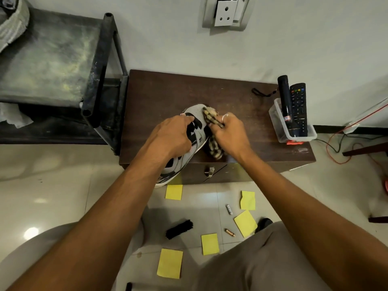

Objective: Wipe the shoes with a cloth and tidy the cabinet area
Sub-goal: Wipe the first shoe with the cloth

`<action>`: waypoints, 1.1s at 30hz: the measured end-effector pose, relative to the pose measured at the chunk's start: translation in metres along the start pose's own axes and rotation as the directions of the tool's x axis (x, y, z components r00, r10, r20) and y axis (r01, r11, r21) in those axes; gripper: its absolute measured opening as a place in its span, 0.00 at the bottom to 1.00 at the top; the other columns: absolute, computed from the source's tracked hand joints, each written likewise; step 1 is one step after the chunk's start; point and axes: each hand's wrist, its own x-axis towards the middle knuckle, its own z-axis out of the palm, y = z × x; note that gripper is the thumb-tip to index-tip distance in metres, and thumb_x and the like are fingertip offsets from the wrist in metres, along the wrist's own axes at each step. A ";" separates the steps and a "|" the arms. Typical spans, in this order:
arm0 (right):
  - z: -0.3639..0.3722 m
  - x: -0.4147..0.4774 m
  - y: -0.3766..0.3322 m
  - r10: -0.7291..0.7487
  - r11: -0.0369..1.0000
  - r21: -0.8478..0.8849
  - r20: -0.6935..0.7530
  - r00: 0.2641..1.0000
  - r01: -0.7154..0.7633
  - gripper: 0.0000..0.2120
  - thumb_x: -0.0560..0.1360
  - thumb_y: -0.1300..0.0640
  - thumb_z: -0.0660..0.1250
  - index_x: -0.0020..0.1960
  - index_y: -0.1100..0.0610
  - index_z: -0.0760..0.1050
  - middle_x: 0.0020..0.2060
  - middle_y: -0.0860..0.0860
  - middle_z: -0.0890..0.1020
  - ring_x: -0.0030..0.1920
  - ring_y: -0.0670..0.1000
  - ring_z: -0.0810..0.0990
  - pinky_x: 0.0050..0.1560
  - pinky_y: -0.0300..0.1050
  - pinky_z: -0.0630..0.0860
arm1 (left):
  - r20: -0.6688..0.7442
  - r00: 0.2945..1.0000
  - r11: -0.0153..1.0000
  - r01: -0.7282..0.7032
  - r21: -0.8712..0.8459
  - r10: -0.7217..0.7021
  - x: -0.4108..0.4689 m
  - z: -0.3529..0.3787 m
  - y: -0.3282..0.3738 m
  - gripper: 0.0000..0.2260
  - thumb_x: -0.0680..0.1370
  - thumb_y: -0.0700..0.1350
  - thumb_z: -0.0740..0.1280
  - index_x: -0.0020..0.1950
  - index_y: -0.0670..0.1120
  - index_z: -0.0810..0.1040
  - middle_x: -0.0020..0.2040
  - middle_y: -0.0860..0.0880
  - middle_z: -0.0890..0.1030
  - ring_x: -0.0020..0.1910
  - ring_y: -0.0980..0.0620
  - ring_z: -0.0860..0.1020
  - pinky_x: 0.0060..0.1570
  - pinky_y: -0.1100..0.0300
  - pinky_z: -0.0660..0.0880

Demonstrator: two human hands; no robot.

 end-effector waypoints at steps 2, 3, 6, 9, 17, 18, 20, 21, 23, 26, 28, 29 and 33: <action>-0.005 -0.020 0.004 0.031 0.997 0.069 0.063 0.998 -0.036 0.08 0.80 0.55 0.67 0.43 0.55 0.81 0.36 0.47 0.80 0.33 0.43 0.77 0.31 0.35 0.70 | 0.028 0.999 1.000 -0.018 -0.011 0.019 0.000 -0.006 -0.001 0.39 0.74 0.39 0.76 0.80 0.57 0.63 0.80 0.53 0.63 0.75 0.46 0.68 0.68 0.53 0.68; -0.009 -0.025 0.006 0.058 0.991 0.112 0.106 0.993 -0.070 0.09 0.80 0.54 0.68 0.43 0.55 0.82 0.33 0.47 0.81 0.31 0.43 0.77 0.32 0.36 0.71 | 0.048 0.998 0.999 -0.036 -0.015 0.037 0.000 -0.010 -0.001 0.38 0.74 0.41 0.77 0.80 0.57 0.64 0.78 0.52 0.67 0.72 0.46 0.71 0.64 0.54 0.70; -0.025 -0.038 0.010 0.148 0.950 0.264 0.097 0.984 -0.169 0.09 0.79 0.54 0.69 0.44 0.58 0.82 0.34 0.49 0.83 0.35 0.48 0.81 0.39 0.44 0.75 | 0.153 0.978 0.987 -0.150 0.052 0.140 -0.001 -0.023 0.000 0.34 0.74 0.43 0.77 0.76 0.60 0.69 0.74 0.54 0.73 0.63 0.50 0.76 0.57 0.59 0.68; -0.030 -0.044 0.022 0.229 0.906 0.386 -0.105 0.968 -0.172 0.08 0.80 0.55 0.68 0.46 0.55 0.83 0.39 0.51 0.86 0.42 0.51 0.85 0.45 0.48 0.81 | 0.286 0.932 0.958 -0.264 0.109 0.224 0.004 -0.030 0.005 0.30 0.74 0.41 0.77 0.72 0.60 0.75 0.77 0.58 0.67 0.69 0.51 0.73 0.65 0.57 0.67; -0.017 -0.031 0.034 0.149 0.942 0.325 -0.201 0.968 -0.078 0.13 0.81 0.55 0.67 0.64 0.51 0.82 0.55 0.47 0.83 0.56 0.46 0.81 0.58 0.41 0.78 | -0.213 0.970 0.759 0.053 0.649 0.114 0.014 -0.028 0.015 0.46 0.70 0.57 0.78 0.81 0.57 0.56 0.83 0.45 0.51 0.81 0.36 0.46 0.73 0.27 0.43; -0.015 -0.028 0.033 0.139 0.946 0.317 -0.211 0.968 -0.066 0.13 0.81 0.55 0.66 0.65 0.51 0.82 0.55 0.48 0.83 0.56 0.46 0.81 0.57 0.41 0.78 | -0.310 0.951 0.762 0.188 0.620 0.018 0.012 -0.025 0.018 0.46 0.71 0.56 0.78 0.82 0.55 0.54 0.83 0.43 0.48 0.81 0.33 0.44 0.72 0.24 0.43; -0.011 -0.022 0.032 0.123 0.950 0.309 -0.224 0.967 -0.049 0.13 0.82 0.55 0.66 0.65 0.51 0.81 0.56 0.48 0.82 0.55 0.46 0.81 0.56 0.39 0.77 | -0.374 0.917 0.800 0.325 0.505 -0.136 0.011 -0.018 0.020 0.43 0.73 0.50 0.77 0.81 0.53 0.55 0.83 0.41 0.46 0.79 0.30 0.42 0.69 0.21 0.42; -0.010 -0.020 0.030 0.116 0.951 0.307 -0.226 0.967 -0.042 0.13 0.82 0.55 0.66 0.65 0.51 0.81 0.57 0.48 0.81 0.56 0.45 0.80 0.56 0.37 0.75 | -0.365 0.913 0.822 0.343 0.455 -0.180 0.012 -0.014 0.020 0.39 0.74 0.48 0.76 0.80 0.52 0.58 0.83 0.41 0.47 0.79 0.29 0.42 0.68 0.20 0.41; -0.008 -0.016 0.029 0.104 0.952 0.305 -0.230 0.968 -0.030 0.12 0.82 0.56 0.65 0.65 0.52 0.81 0.58 0.48 0.80 0.56 0.44 0.78 0.55 0.33 0.73 | -0.359 0.912 0.848 0.342 0.405 -0.196 0.015 -0.009 0.018 0.30 0.76 0.44 0.74 0.75 0.50 0.65 0.82 0.41 0.55 0.80 0.30 0.45 0.67 0.20 0.39; -0.007 -0.013 0.027 0.084 0.959 0.283 -0.231 0.969 -0.015 0.11 0.82 0.58 0.65 0.63 0.53 0.81 0.57 0.49 0.78 0.54 0.42 0.78 0.51 0.29 0.72 | -0.384 0.918 0.888 0.257 0.381 -0.101 0.021 -0.009 0.008 0.18 0.77 0.41 0.71 0.65 0.49 0.73 0.69 0.44 0.74 0.77 0.35 0.61 0.70 0.22 0.40; -0.006 -0.017 0.022 0.080 0.973 0.230 -0.240 0.968 -0.024 0.10 0.81 0.59 0.66 0.60 0.56 0.82 0.56 0.49 0.77 0.52 0.44 0.78 0.49 0.31 0.74 | -0.381 0.923 0.911 0.205 0.359 -0.058 0.023 -0.012 0.001 0.15 0.76 0.42 0.73 0.61 0.48 0.74 0.62 0.45 0.77 0.70 0.37 0.69 0.73 0.26 0.45; -0.004 -0.021 0.018 0.078 0.981 0.190 -0.253 0.964 -0.030 0.09 0.80 0.59 0.67 0.58 0.58 0.83 0.54 0.49 0.77 0.50 0.45 0.78 0.48 0.34 0.76 | -0.386 0.922 0.915 0.191 0.356 -0.042 0.024 -0.012 -0.001 0.16 0.76 0.41 0.73 0.60 0.48 0.74 0.61 0.45 0.77 0.68 0.37 0.70 0.73 0.28 0.46; 0.016 -0.046 0.000 -0.038 0.997 0.057 -0.190 0.981 0.049 0.14 0.78 0.59 0.69 0.63 0.56 0.82 0.53 0.50 0.75 0.49 0.50 0.78 0.52 0.46 0.79 | -0.441 0.897 0.910 0.179 0.375 0.005 0.025 -0.003 -0.002 0.18 0.73 0.39 0.73 0.60 0.47 0.74 0.62 0.44 0.76 0.69 0.38 0.70 0.74 0.29 0.44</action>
